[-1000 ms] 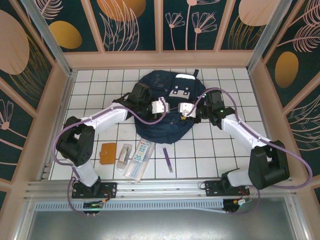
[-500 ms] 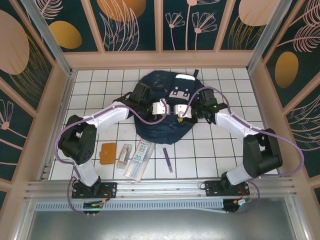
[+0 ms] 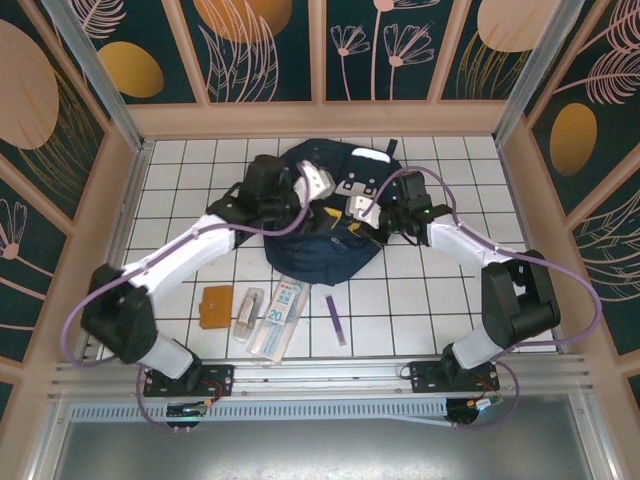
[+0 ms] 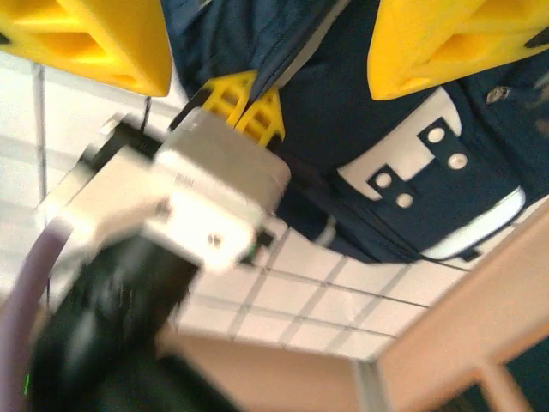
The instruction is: Pack books, pencil case, and school supplies into a backpack
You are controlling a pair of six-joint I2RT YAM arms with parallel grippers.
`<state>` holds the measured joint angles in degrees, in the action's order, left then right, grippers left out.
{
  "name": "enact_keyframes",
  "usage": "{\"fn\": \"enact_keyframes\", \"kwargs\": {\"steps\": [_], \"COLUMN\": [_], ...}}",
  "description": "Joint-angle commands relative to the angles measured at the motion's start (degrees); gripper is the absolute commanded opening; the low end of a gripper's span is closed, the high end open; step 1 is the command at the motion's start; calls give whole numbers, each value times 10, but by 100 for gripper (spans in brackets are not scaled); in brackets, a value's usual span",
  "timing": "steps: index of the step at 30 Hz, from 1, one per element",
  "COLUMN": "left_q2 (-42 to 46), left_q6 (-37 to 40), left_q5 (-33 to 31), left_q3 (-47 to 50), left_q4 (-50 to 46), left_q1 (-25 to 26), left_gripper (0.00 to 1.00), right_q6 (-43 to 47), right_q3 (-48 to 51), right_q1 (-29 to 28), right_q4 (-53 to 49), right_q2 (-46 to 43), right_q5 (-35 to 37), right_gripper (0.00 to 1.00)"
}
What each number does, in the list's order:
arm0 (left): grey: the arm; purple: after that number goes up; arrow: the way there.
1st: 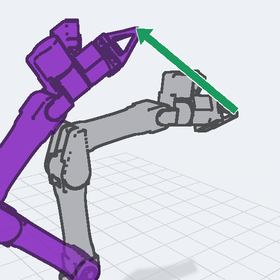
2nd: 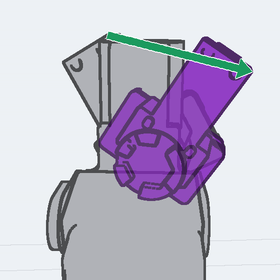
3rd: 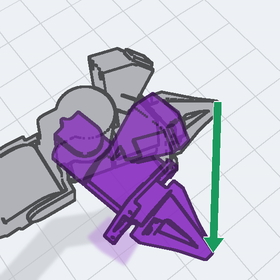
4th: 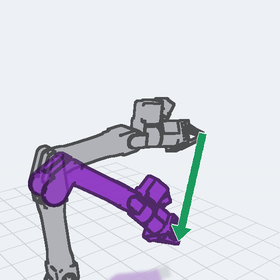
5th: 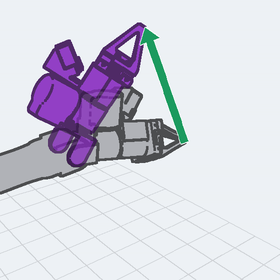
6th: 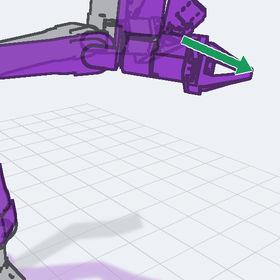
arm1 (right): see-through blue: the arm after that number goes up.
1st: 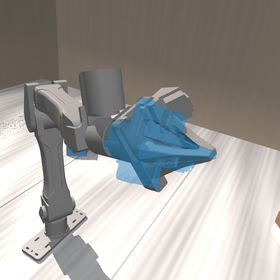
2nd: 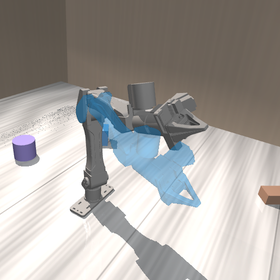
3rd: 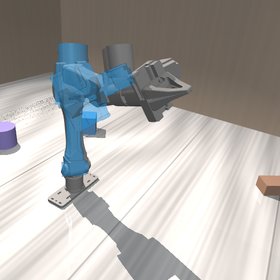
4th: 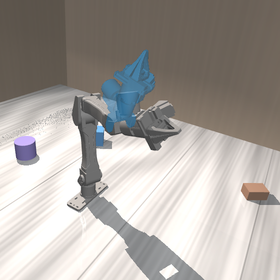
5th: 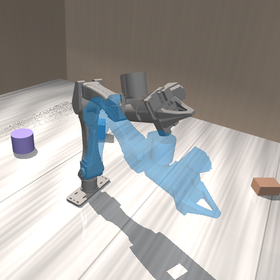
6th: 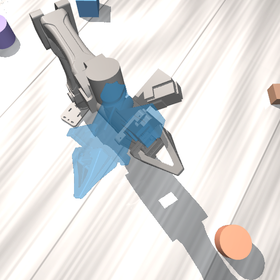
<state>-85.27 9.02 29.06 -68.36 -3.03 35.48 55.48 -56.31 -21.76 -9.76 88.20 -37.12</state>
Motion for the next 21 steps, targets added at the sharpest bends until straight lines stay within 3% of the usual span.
{"fn": "enact_keyframes", "kwargs": {"steps": [1,8,11,18,21], "left_q2": [21,-40,-78,-159,-166], "left_q6": [-325,-482,-538,-565,-575], "left_q5": [-64,-218,-235,-292,-322], "left_q3": [26,-22,-51,-142,-150], "left_q4": [9,-176,-226,-337,-351], "left_q1": [17,98,106,116,116], "left_gripper": [58,54,56,60,56], "right_q6": [-127,-216,-256,-274,-271], "right_q3": [-10,-18,-19,-15,-9], "right_q1": [-3,-3,-2,-18,-25], "right_q4": [66,96,116,127,126], "right_q2": [-21,-14,-4,4,-2], "right_q5": [-32,-40,-45,-46,-49], "right_gripper": [0,0,0,0,0]}}
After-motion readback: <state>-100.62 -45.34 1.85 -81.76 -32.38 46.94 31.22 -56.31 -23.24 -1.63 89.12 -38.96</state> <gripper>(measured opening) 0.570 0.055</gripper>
